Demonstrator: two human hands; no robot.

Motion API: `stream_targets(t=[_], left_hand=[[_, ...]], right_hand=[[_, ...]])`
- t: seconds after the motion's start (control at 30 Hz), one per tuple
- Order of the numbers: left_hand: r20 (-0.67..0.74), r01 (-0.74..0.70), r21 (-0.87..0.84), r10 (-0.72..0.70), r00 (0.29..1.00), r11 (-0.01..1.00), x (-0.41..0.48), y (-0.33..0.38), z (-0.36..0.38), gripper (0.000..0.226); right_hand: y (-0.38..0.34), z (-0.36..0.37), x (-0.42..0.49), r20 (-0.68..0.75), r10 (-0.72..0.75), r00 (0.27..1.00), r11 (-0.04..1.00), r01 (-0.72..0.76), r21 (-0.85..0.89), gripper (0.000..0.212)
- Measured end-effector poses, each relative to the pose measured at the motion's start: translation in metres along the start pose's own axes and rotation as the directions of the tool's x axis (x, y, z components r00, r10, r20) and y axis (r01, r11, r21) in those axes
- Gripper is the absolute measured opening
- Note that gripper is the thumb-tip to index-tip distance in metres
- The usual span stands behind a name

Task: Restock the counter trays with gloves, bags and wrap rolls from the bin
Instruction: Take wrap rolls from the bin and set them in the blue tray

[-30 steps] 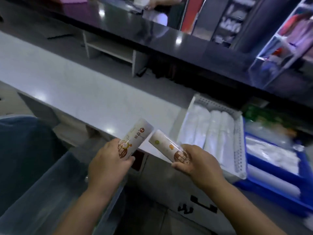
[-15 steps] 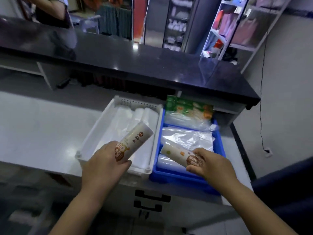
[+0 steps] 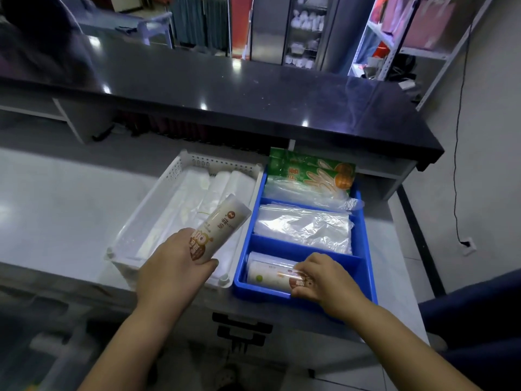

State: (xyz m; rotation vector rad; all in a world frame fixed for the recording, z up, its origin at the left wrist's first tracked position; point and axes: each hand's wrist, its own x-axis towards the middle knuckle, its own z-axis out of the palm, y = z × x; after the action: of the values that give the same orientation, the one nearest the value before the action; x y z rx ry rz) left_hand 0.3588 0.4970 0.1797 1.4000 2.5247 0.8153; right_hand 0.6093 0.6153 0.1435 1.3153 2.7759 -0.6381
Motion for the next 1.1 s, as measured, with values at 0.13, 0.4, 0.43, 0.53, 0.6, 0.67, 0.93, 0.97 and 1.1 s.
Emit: stream_targets(t=[0.13,0.4,0.43,0.53,0.6,0.67,0.93,0.97,1.1], left_hand=[[0.015,-0.027,-0.011,0.027,1.0,1.0,0.005,0.001,0.002,0.033],[0.019,-0.106,-0.033,0.106,0.994,0.994,0.024,0.001,-0.002,0.035],[0.013,-0.115,-0.026,0.115,0.993,0.993,0.027,0.0,-0.003,0.035],[0.008,-0.121,-0.029,0.121,0.993,0.992,0.036,-0.001,-0.004,0.034],[0.011,-0.126,-0.035,0.126,0.992,0.991,0.041,-0.001,-0.004,0.034],[0.014,-0.13,-0.031,0.131,0.991,0.991,0.045,-0.001,-0.004,0.033],[0.071,-0.124,-0.036,0.126,0.989,0.992,0.067,-0.004,-0.001,0.03],[0.076,-0.131,-0.037,0.134,0.988,0.991,0.069,-0.004,0.0,0.03],[0.091,-0.163,-0.027,0.165,0.982,0.986,0.08,-0.006,0.002,0.031]], right_hand=[[-0.002,0.005,-0.002,-0.009,-0.015,1.0,0.999,0.015,-0.037,0.042],[-0.004,-0.012,0.005,0.017,0.036,0.999,0.995,-0.037,0.092,0.033],[-0.004,-0.015,0.009,-0.012,0.059,0.998,0.992,-0.057,0.114,0.034],[-0.009,-0.016,0.02,-0.022,0.045,0.999,0.997,-0.044,0.06,0.044],[-0.015,-0.01,0.024,-0.002,-0.028,1.0,0.999,0.028,-0.04,0.05],[-0.019,-0.005,0.029,-0.03,-0.058,0.998,0.995,0.055,-0.081,0.047],[-0.026,0.004,0.057,-0.056,-0.075,0.996,0.979,0.063,-0.194,0.039],[-0.026,0.007,0.059,-0.045,-0.086,0.995,0.971,0.074,-0.229,0.039],[-0.024,0.01,0.063,-0.028,-0.075,0.997,0.94,0.061,-0.337,0.046]])
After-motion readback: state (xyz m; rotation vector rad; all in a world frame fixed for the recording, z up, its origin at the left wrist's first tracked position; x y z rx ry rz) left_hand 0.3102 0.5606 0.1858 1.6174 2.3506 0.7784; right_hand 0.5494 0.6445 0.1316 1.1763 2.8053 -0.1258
